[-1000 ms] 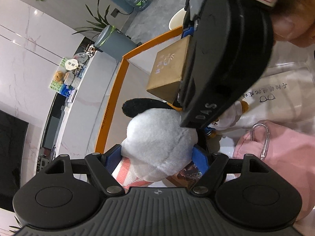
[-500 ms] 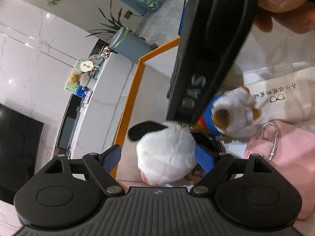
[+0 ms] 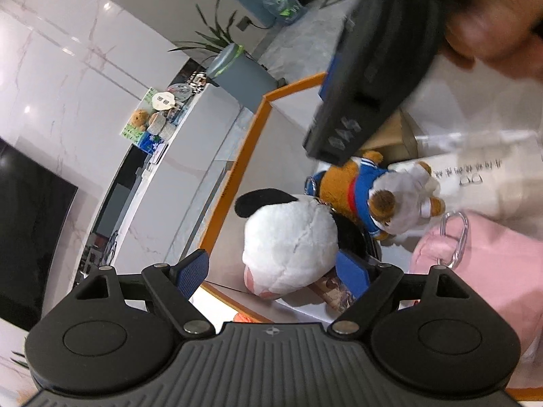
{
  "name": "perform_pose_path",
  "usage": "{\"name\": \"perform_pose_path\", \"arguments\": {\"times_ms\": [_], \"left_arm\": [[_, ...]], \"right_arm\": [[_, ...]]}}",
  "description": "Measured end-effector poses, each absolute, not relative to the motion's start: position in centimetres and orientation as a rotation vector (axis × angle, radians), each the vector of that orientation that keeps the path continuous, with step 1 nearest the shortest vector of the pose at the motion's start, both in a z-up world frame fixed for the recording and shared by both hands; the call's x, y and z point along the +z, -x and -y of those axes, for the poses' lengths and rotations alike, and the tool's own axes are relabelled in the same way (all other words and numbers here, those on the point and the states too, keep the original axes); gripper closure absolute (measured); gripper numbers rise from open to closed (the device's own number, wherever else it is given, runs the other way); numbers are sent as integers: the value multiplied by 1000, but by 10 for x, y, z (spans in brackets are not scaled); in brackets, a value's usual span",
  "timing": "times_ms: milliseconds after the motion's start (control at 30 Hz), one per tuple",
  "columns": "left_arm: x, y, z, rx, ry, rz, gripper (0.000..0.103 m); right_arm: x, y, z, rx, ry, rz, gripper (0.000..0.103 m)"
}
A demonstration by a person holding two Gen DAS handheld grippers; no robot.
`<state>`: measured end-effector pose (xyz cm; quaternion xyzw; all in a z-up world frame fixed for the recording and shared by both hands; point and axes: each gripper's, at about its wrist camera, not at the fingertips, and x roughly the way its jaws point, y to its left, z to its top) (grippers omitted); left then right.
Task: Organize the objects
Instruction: 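Open both tools to drop the panda plush and brown box into the box, then move the left tool to the black XI JIANG NAN box while the right tool withdraws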
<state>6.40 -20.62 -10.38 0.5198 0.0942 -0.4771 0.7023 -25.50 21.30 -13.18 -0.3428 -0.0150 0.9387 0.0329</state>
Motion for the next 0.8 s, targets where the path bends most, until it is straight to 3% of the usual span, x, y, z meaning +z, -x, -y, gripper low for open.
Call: {"name": "perform_pose_path", "arguments": {"times_ms": [200, 633, 800], "left_arm": [[-83, -78, 193, -1034, -994, -231, 4], [-73, -112, 147, -900, -874, -260, 4], [-83, -144, 127, -860, -798, -380, 4]], "right_arm": [[-129, 254, -204, 2918, 1027, 54, 50], [-126, 253, -178, 2970, 986, 73, 43], [-130, 253, -173, 2980, 993, 94, 40]]}}
